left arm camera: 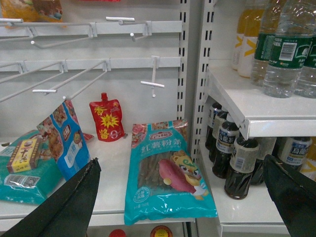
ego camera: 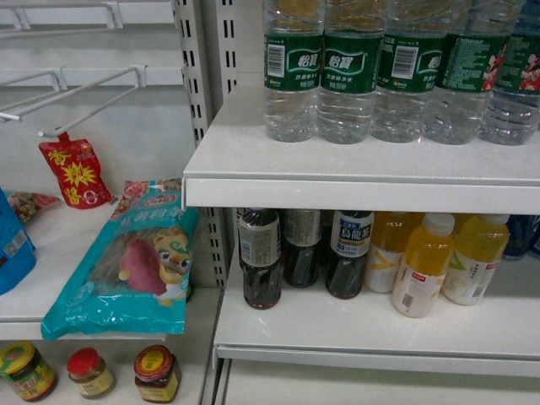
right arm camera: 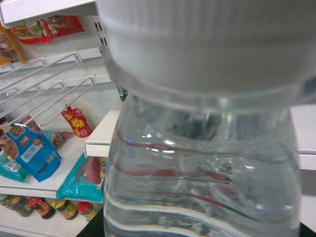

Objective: Move water from second to third shelf

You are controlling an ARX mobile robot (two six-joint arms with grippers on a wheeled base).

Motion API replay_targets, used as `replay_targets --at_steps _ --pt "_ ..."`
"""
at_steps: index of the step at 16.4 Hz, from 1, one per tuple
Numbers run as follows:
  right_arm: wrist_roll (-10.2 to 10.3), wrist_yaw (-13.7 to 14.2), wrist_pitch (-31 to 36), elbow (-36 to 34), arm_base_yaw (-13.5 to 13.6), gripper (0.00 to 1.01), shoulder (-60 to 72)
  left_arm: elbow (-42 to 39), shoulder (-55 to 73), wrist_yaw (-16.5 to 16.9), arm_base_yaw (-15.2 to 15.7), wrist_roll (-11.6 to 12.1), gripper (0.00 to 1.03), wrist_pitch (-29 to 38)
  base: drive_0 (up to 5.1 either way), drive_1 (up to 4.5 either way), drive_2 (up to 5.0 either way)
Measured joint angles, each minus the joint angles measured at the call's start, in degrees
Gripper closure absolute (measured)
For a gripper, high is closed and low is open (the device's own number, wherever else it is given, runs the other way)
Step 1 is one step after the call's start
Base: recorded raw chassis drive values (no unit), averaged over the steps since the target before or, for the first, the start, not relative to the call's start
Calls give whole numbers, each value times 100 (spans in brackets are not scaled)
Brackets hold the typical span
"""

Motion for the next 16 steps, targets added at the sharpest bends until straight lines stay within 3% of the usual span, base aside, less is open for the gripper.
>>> replay_targets --at_steps 2,6,10,13,16 --pt "-96 -179 -876 382 -77 59 310 0 0 0 0 0 5 0 0 0 0" --pt "-354 46 -125 566 140 59 1102 0 0 0 0 -2 5 0 0 0 0" --pt "-422 173 151 634 313 59 1366 0 0 0 0 0 5 -2 0 0 0" --pt "-616 535 1200 852 852 59 2406 -2 0 0 0 -2 5 0 0 0 0" --pt "-625 708 2083 1117 1001 59 3617 -2 0 0 0 -2 5 -2 0 0 0"
